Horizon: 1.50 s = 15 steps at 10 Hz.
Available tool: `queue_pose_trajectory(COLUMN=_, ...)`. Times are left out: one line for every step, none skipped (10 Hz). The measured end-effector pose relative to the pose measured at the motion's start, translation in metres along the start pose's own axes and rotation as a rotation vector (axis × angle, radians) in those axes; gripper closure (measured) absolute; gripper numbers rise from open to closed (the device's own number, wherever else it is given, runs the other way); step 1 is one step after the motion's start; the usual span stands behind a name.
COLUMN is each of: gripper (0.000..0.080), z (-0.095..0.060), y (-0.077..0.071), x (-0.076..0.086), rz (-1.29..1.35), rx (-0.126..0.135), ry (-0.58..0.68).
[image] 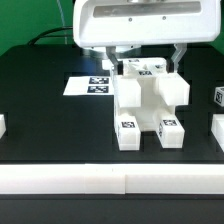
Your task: Assemble chair
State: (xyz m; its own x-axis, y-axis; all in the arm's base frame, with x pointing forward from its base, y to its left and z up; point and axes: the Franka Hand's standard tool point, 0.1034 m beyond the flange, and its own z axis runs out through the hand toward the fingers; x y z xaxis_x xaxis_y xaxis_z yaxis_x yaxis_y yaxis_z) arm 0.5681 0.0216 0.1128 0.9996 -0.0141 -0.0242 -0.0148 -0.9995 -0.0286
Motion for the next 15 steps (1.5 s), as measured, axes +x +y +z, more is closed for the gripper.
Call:
queue_pose_trajectory(gripper=0.0151, z=-0.009, y=-0.007, x=-0.002, rz=0.012, rx=0.008, ry=-0.003)
queue_pose_trajectory(gripper=0.0151, z=-0.017, y=-0.015, x=-0.006, rz=0.025, rx=0.015, ry=0.003)
queue_pose_trajectory(gripper=0.0151, z=-0.023, y=-0.025, x=-0.014, rz=0.033, rx=0.023, ry=0.006)
queue_pose_trajectory(gripper=0.0151, z=-0.025, y=-0.032, x=-0.023, rz=0.026, rx=0.030, ry=0.005)
queue_pose_trajectory(gripper=0.0151, z=-0.022, y=-0.040, x=-0.034, rz=0.018, rx=0.033, ry=0.005)
queue_pose_trajectory(gripper=0.0151, z=-0.017, y=-0.054, x=-0.042, rz=0.030, rx=0.034, ry=0.022)
queue_pose_trajectory(gripper=0.0151, z=-0.010, y=-0.072, x=-0.052, rz=0.094, rx=0.027, ry=0.024)
queue_pose_trajectory(gripper=0.0151, z=-0.010, y=-0.074, x=-0.053, rz=0.048, rx=0.026, ry=0.021)
queue_pose_trajectory(gripper=0.0151, z=-0.010, y=-0.070, x=-0.052, rz=0.056, rx=0.026, ry=0.022)
queue_pose_trajectory(gripper=0.0151, z=-0.009, y=-0.070, x=-0.052, rz=0.055, rx=0.025, ry=0.021)
queue_pose_trajectory(gripper=0.0151, z=-0.009, y=-0.072, x=-0.053, rz=0.054, rx=0.027, ry=0.028)
queue_pose_trajectory(gripper=0.0151, z=-0.008, y=-0.079, x=-0.061, rz=0.056, rx=0.037, ry=0.053)
queue_pose_trajectory(gripper=0.0151, z=-0.006, y=-0.096, x=-0.071, rz=0.077, rx=0.038, ry=0.055)
queue_pose_trajectory(gripper=0.0151, z=-0.003, y=-0.118, x=-0.077, rz=0.039, rx=0.042, ry=0.060)
queue_pose_trajectory(gripper=0.0151, z=0.001, y=-0.130, x=-0.081, rz=0.018, rx=0.041, ry=0.057)
